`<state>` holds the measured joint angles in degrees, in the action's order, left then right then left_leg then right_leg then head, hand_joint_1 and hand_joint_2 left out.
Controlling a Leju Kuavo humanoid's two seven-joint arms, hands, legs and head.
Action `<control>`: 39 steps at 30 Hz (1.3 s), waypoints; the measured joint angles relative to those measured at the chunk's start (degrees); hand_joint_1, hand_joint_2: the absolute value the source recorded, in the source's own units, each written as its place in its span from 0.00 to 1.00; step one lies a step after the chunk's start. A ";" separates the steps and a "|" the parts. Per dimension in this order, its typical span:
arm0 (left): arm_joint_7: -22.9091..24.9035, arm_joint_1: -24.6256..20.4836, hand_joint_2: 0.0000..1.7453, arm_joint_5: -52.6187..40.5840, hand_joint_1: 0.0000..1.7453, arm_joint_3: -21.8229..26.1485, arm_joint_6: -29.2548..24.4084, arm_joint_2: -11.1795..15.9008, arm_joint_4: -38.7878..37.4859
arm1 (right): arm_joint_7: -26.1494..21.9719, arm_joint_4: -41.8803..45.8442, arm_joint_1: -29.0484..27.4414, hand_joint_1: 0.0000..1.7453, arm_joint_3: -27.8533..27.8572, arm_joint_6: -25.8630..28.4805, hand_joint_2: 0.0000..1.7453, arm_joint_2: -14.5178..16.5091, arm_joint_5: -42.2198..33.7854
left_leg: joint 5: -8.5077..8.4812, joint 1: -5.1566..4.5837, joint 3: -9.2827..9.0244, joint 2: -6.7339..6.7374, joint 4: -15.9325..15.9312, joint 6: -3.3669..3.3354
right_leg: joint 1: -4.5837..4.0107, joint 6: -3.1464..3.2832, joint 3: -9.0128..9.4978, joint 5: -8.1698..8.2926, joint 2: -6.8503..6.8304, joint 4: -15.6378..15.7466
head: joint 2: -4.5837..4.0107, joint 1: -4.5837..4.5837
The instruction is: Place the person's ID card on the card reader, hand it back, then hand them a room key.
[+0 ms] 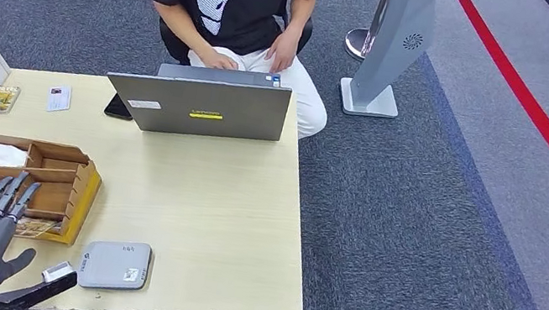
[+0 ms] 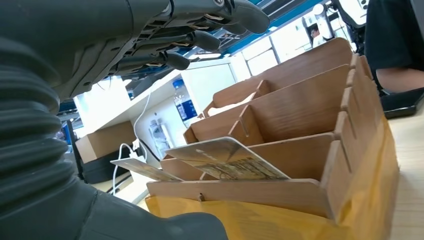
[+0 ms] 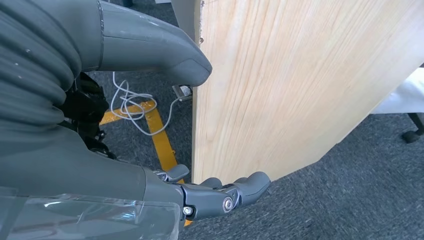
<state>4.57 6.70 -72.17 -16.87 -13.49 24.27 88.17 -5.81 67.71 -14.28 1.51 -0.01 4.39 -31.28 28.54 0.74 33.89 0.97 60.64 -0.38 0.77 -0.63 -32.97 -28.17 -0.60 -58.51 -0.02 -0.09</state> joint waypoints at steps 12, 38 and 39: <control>0.13 1.29 1.00 0.19 0.76 2.22 0.37 0.46 0.20 | -0.04 0.04 -0.16 0.00 0.02 0.01 1.00 0.00 0.25 | 0.00 0.00 0.00 0.00 0.00 0.00 | 0.00 0.00 0.00 0.00 0.00 0.00 | 0.00 0.00; -0.39 1.52 1.00 0.63 1.00 2.56 1.41 0.41 2.30 | -0.08 0.05 -0.18 0.00 0.31 -0.25 1.00 0.01 2.08 | 0.00 0.00 -0.01 0.00 0.00 0.00 | 0.00 0.00 0.00 0.00 -0.01 0.00 | 0.00 -0.01; -0.75 1.46 1.00 0.64 1.00 2.56 1.07 0.37 3.28 | -0.14 0.08 -0.22 0.00 0.45 -0.25 1.00 0.03 2.19 | -0.01 0.00 -0.01 -0.01 0.00 0.00 | 0.00 0.00 0.00 0.00 -0.02 0.01 | 0.00 -0.01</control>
<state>3.83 8.16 -71.53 -14.32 -12.41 24.64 91.45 -5.95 67.79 -14.51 1.96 -0.26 4.42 -29.09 28.54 0.73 33.88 0.96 60.64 -0.38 0.77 -0.63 -32.97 -28.17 -0.61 -58.50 -0.02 -0.09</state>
